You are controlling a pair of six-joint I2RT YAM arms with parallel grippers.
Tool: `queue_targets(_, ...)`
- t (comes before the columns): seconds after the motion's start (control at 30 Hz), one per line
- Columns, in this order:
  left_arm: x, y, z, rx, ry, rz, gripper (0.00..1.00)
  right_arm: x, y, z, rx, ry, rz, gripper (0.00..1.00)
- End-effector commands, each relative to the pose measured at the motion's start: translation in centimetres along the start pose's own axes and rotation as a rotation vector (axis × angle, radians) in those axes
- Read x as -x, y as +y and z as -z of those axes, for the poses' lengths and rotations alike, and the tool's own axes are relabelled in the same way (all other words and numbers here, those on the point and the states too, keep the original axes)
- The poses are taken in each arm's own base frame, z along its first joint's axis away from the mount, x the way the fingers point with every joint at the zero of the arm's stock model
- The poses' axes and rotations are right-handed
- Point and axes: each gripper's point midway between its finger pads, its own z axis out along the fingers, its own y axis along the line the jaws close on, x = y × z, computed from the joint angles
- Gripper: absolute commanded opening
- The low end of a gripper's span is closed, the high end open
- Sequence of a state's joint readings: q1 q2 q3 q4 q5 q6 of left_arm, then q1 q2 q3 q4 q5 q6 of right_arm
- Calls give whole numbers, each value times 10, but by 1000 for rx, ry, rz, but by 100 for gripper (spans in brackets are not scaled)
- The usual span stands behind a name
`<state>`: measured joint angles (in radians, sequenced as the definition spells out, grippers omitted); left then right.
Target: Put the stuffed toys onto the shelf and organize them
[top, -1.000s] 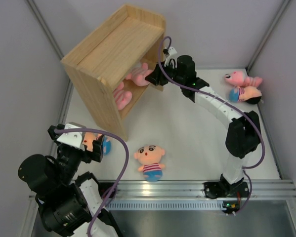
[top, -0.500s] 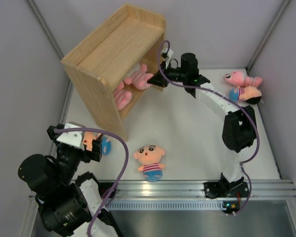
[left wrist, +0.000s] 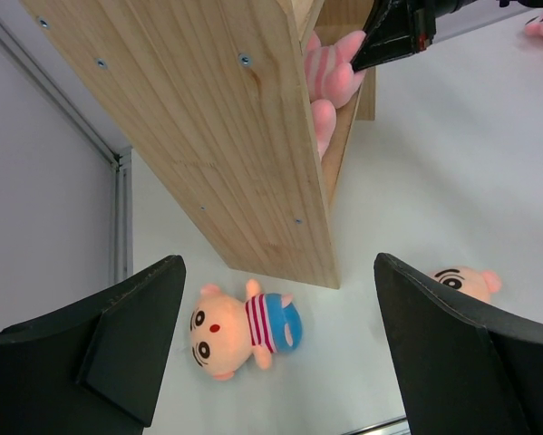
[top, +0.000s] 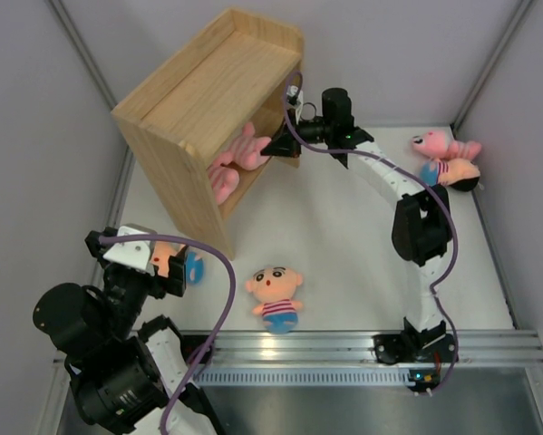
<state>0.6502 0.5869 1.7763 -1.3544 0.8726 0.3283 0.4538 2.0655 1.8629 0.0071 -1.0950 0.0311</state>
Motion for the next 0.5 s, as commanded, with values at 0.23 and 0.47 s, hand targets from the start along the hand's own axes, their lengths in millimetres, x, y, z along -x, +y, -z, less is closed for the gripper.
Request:
queue_targets(0.23, 5, 7, -3, 16, -4, -20, 91, 24, -27, 7, -114, -62, 3, 33)
queue_targets(0.47, 1, 6, -3, 9, -2, -30, 91, 42, -47, 59, -375, -116, -50, 77)
